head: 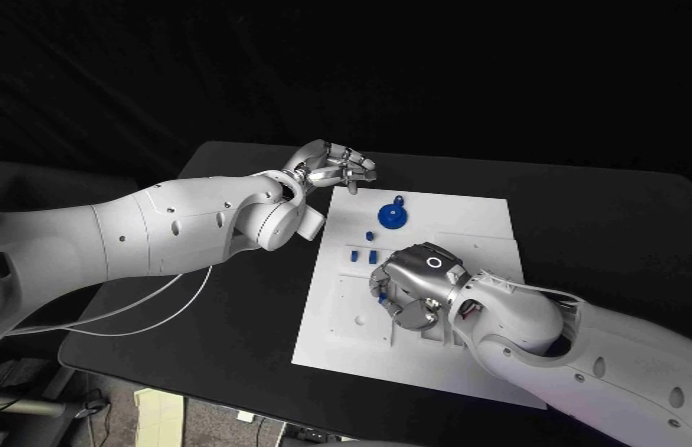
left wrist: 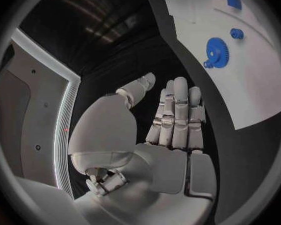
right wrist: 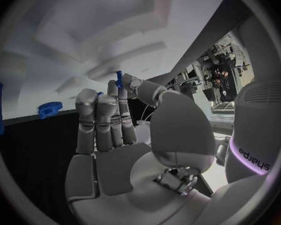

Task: Assemble the parts on the task board

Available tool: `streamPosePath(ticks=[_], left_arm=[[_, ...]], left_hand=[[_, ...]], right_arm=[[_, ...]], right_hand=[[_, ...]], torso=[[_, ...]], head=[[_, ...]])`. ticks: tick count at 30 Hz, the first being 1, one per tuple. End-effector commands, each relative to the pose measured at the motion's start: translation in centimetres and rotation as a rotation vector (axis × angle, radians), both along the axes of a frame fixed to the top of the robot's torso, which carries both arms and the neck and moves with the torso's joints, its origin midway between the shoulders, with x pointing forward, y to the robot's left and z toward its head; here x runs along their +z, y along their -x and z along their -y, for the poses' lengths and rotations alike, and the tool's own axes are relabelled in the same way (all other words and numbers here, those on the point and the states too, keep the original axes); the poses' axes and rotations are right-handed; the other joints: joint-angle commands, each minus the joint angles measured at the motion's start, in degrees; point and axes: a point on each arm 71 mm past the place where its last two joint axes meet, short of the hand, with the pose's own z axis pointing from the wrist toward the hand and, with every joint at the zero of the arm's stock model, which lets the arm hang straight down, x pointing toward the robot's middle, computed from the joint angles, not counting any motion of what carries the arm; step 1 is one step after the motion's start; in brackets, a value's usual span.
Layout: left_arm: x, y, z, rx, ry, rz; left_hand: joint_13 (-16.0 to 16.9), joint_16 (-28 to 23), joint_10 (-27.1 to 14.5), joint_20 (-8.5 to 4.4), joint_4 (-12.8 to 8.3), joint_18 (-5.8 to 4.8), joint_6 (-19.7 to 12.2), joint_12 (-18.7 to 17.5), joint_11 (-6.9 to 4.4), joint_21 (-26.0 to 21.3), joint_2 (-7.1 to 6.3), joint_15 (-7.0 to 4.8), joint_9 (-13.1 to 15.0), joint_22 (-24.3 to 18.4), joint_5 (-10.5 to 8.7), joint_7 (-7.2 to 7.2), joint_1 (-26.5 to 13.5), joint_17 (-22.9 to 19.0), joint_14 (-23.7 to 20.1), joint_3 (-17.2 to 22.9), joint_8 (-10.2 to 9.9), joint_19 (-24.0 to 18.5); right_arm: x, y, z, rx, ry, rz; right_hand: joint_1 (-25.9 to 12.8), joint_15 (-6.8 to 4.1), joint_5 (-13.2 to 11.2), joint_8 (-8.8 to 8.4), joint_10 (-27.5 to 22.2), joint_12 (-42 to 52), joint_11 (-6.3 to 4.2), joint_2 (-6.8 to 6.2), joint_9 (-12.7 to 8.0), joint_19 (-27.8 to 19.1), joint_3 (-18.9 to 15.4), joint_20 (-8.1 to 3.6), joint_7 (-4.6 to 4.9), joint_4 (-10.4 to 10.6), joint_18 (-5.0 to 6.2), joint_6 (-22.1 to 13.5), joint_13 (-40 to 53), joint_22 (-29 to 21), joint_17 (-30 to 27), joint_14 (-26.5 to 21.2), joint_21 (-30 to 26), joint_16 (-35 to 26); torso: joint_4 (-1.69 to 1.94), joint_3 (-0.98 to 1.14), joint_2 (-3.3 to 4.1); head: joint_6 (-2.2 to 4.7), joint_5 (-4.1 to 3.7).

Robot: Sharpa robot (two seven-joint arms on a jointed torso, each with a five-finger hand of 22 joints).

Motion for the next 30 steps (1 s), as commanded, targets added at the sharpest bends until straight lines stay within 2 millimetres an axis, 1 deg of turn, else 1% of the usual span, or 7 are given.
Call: streamPosePath(ticks=[1,17,20,24,26,28,30], left_arm=[[0.15,0.02,0.13,-0.006,0.01,0.007],[0.14,0.02,0.08,-0.006,0.009,0.005],[0.14,0.03,0.04,-0.005,0.009,0.005],[0.14,0.03,-0.01,-0.004,0.009,0.004],[0.13,0.03,-0.01,-0.005,0.009,0.004],[0.13,0.03,-0.03,-0.005,0.008,0.003],[0.13,0.03,-0.04,-0.004,0.008,0.003]], left_hand=[[0.05,-0.34,-0.45,-1.93,-0.36,-0.64,-0.38,-0.08,-0.07,-0.23,0.7,0.22,0.04,0.06,0.29,-0.18,-0.03,0.08,0.0,0.05,0.31,-0.25],[0.06,-0.4,-0.46,-1.93,-0.39,-0.64,-0.38,-0.07,-0.07,-0.28,0.69,0.22,0.04,0.08,0.29,-0.18,-0.02,0.12,0.01,0.06,0.33,-0.25],[0.06,-0.41,-0.47,-1.93,-0.39,-0.65,-0.38,-0.07,-0.06,-0.29,0.68,0.22,0.04,0.09,0.28,-0.18,-0.03,0.13,0.01,0.05,0.34,-0.25],[0.06,-0.42,-0.47,-1.93,-0.4,-0.65,-0.39,-0.07,-0.06,-0.29,0.68,0.23,0.04,0.09,0.28,-0.18,-0.03,0.13,0.01,0.05,0.34,-0.25],[0.06,-0.42,-0.47,-1.93,-0.4,-0.65,-0.39,-0.07,-0.06,-0.3,0.68,0.23,0.04,0.09,0.28,-0.18,-0.03,0.14,0.01,0.05,0.34,-0.25],[0.06,-0.43,-0.48,-1.93,-0.4,-0.65,-0.39,-0.07,-0.06,-0.3,0.67,0.23,0.04,0.1,0.28,-0.18,-0.04,0.14,0.01,0.04,0.34,-0.25],[0.06,-0.44,-0.49,-1.93,-0.4,-0.65,-0.4,-0.08,-0.06,-0.31,0.66,0.23,0.04,0.1,0.27,-0.18,-0.04,0.14,0.01,0.04,0.34,-0.25]], right_arm=[[-0.55,0.15,-0.07,0.007,0.046,-0.009],[-1.27,0.19,-0.21,0.005,0.087,-0.027],[-1.28,0.1,-0.06,0.001,0.074,-0.039],[-1.26,0.0,0.16,-0.002,0.052,-0.056],[-1.17,-0.08,0.32,-0.007,0.031,-0.057],[-1.06,-0.14,0.47,-0.011,0.008,-0.061],[-0.86,-0.17,0.58,-0.016,-0.021,-0.052]], right_hand=[[0.23,-0.14,0.28,0.33,2.26,0.0,0.55,0.54,0.07,0.04,-0.13,-0.48,0.09,-0.2,4.9,-0.08,-0.09,0.78,-0.09,-0.06,0.04,-0.18],[-0.08,-0.09,0.44,0.27,2.2,-0.21,0.61,0.7,0.09,-0.06,-0.25,-0.38,0.13,-0.24,4.9,-0.15,-0.04,0.79,-0.16,-0.12,-0.03,-0.27],[-0.6,0.07,1.4,0.03,1.79,-0.68,0.78,0.67,0.04,-0.21,-0.46,-0.23,0.3,-0.08,4.9,-0.54,-0.08,0.79,-0.24,-0.24,-0.15,-0.36],[-2.12,0.64,4.97,-0.65,0.56,-1.87,1.35,0.11,-0.11,-0.27,-2.44,-0.11,0.86,-0.22,4.9,-1.83,-0.31,0.9,-0.26,-0.35,-0.09,-0.25],[-3.33,1.31,7.2,-1.62,-1.27,-3.1,2.11,-0.5,-0.46,-0.33,-4.73,-0.12,1.61,-0.53,4.9,-3.72,-0.77,0.91,-0.26,-0.5,-0.09,-0.21],[-4.51,1.82,7.05,-2.27,-2.59,-4.04,2.59,-1.28,-0.72,-0.38,-7.4,-0.13,2.18,-0.88,4.9,-5.04,-1.14,0.93,-0.25,-0.59,-0.09,-0.11],[-5.16,2.54,6.24,-3.7,-4.44,-5.27,3.35,-1.59,-1.45,-0.59,-10.08,-0.24,3.31,-1.33,4.9,-7.74,-1.75,0.85,-0.27,-0.82,-0.3,-0.05]], torso=[[-0.03,-0.01,0.01],[-0.04,0.02,0.0],[-0.06,0.02,-0.01],[-0.08,0.03,-0.02],[-0.08,0.04,-0.01],[-0.07,0.04,-0.02],[-0.08,0.04,-0.02]], head=[[-0.11,0.05],[-0.35,0.07],[-0.4,0.06],[-0.4,0.06],[-0.41,0.08],[-0.36,0.05],[-0.31,0.01]])
